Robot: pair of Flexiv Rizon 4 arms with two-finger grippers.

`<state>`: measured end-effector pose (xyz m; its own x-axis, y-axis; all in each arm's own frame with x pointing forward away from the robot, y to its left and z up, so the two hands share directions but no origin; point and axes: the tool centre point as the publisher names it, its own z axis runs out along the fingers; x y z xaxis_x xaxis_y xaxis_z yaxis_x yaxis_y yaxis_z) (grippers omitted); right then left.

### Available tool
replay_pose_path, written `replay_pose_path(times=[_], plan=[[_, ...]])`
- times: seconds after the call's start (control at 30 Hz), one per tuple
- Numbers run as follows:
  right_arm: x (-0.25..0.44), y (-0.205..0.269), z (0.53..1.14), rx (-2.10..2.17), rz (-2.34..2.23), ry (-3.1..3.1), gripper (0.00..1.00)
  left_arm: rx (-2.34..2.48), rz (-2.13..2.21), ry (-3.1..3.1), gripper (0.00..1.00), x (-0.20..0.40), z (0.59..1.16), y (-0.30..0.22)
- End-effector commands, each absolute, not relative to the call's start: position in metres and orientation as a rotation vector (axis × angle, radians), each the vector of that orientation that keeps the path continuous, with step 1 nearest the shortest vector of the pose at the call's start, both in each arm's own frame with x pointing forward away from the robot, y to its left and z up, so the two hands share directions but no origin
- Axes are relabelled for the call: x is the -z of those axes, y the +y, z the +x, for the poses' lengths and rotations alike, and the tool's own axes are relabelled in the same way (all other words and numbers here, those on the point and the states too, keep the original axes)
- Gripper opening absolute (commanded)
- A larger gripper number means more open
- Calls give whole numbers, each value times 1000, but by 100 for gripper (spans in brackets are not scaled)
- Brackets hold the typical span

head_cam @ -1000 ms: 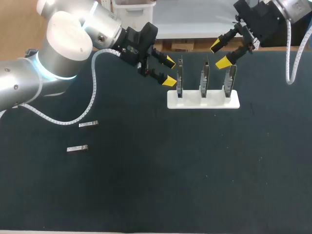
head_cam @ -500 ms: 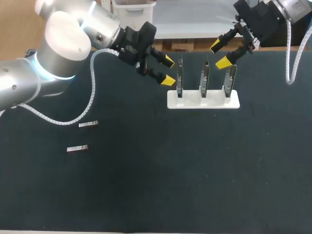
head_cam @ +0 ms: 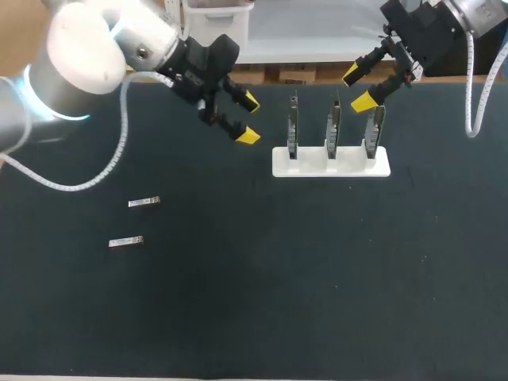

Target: Pick up the optical module with the left hand, and insert it into the network port with the right hand.

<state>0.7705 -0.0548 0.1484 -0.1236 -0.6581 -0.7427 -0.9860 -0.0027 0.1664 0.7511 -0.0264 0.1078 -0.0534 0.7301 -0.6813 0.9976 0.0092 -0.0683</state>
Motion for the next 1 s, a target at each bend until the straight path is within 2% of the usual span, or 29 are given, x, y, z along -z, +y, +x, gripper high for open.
replay_pose_path(times=[0.03,1.0], plan=[[-148,-55,768,-941,-1691,1824,100,672,1768,1871,100,-117,727,-6],[-148,-55,768,-941,-1691,1824,100,91,1968,2254,100,-80,659,113]])
